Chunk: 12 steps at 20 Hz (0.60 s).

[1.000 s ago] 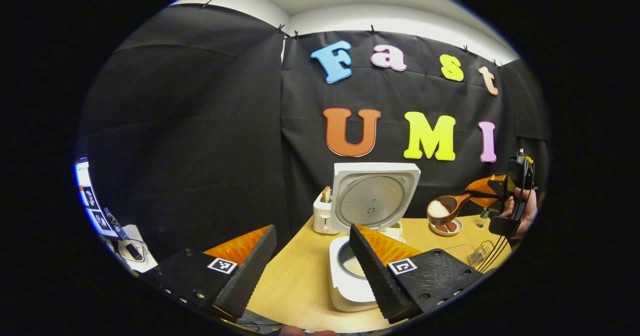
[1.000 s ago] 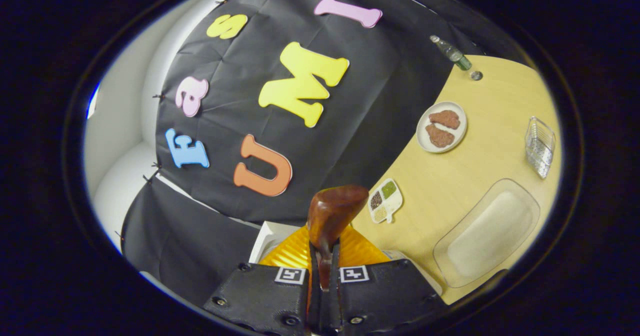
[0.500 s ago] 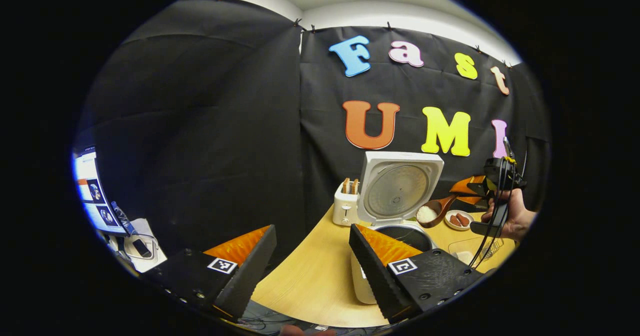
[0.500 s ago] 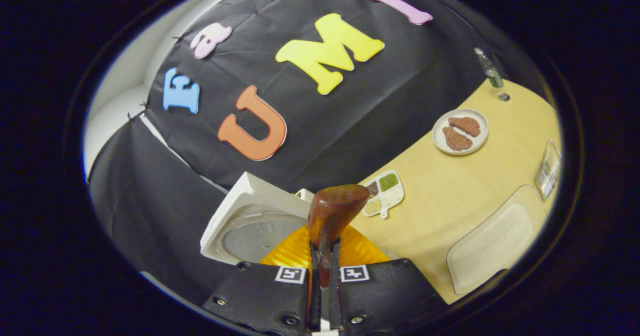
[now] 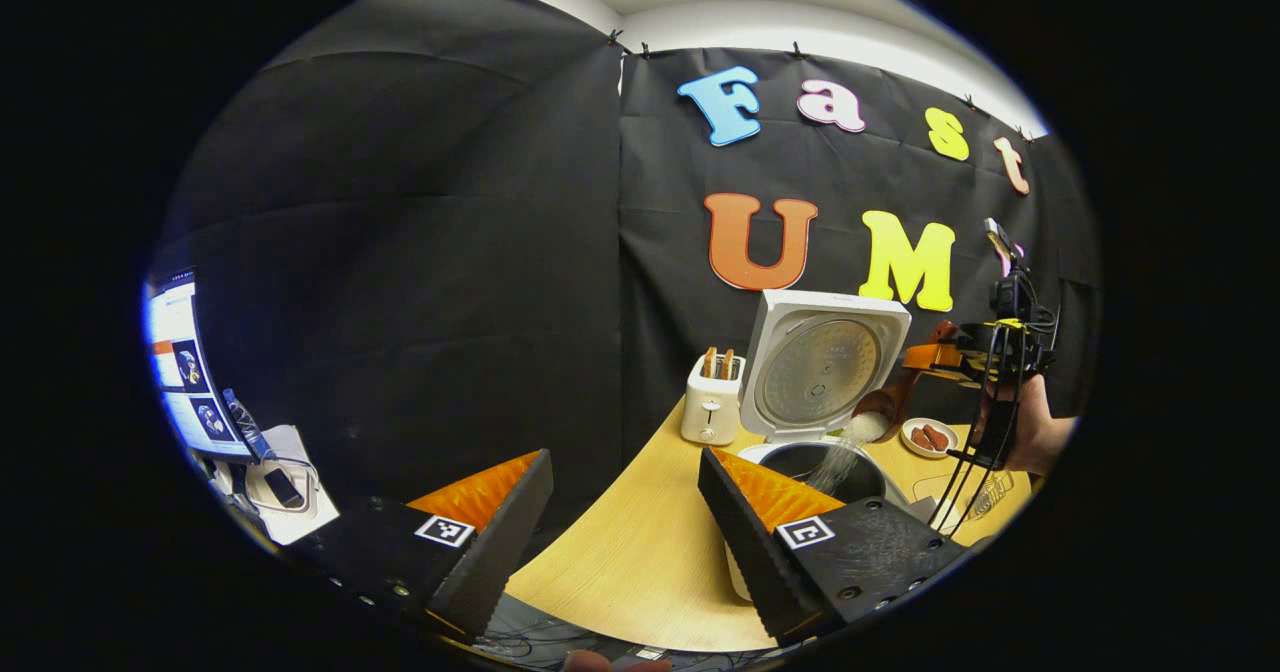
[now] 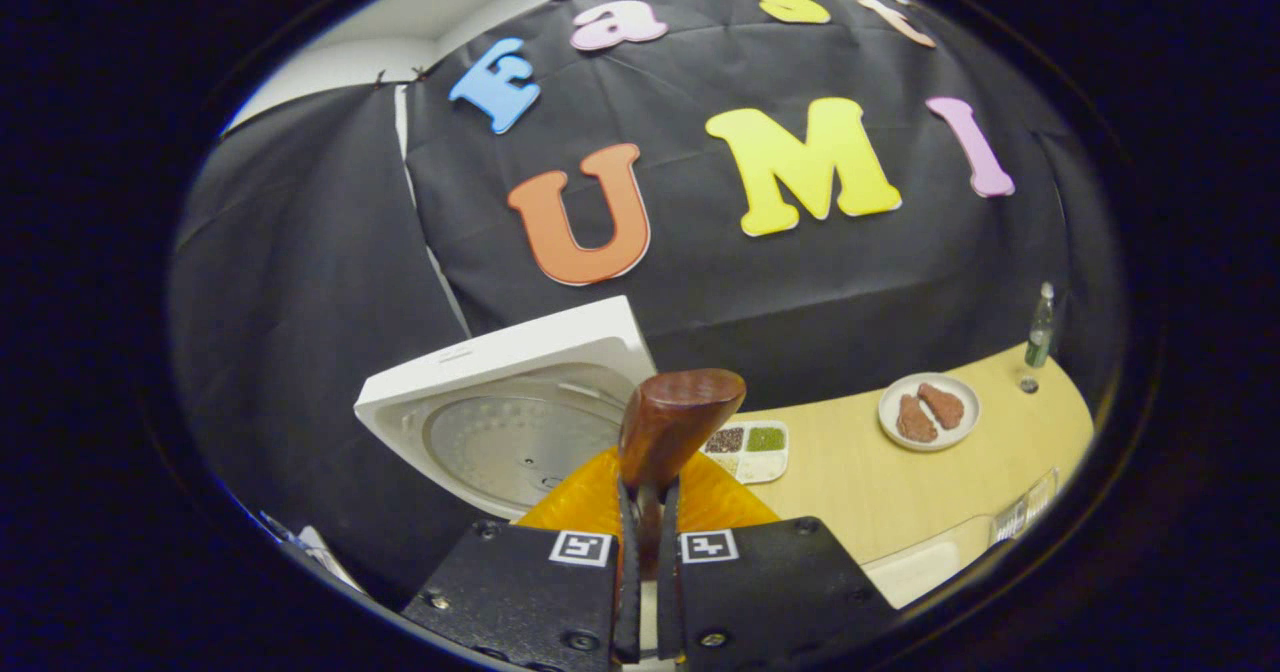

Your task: Close the left gripper, press the button to open the rice cooker; take a wooden spoon from the chopstick holder with the right hand, scoop a spoonful of rice and pour it into the rice cooker, then put the wooden spoon back into the chopstick holder.

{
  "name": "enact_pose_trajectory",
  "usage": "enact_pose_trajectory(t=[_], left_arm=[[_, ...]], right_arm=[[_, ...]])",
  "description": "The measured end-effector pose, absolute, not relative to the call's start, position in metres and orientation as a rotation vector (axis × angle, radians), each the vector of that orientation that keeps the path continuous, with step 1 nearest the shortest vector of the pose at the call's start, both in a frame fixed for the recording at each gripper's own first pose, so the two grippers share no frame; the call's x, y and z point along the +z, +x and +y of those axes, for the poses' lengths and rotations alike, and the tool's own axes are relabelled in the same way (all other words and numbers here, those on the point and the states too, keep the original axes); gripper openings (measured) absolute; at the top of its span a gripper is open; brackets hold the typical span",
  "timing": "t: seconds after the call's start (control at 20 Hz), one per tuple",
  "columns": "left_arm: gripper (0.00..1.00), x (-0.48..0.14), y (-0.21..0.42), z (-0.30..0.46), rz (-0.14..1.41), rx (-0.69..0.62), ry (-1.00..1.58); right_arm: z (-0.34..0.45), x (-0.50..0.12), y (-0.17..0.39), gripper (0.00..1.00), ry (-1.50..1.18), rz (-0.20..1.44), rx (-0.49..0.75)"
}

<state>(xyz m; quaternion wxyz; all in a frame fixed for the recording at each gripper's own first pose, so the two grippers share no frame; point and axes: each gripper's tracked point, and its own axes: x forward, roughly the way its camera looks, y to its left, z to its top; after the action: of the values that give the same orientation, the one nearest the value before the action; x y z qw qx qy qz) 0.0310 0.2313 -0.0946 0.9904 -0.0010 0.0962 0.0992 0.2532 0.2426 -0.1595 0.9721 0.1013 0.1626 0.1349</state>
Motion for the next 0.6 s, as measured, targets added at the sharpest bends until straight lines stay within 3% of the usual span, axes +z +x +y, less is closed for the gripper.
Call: enact_pose_trajectory(t=[0.6], left_arm=[[0.94, -0.096, 0.038, 0.227, 0.180, 0.170, -0.009]], right_arm=[[0.274, -0.129, 0.227, 0.12, -0.212, 0.140, 0.372]])
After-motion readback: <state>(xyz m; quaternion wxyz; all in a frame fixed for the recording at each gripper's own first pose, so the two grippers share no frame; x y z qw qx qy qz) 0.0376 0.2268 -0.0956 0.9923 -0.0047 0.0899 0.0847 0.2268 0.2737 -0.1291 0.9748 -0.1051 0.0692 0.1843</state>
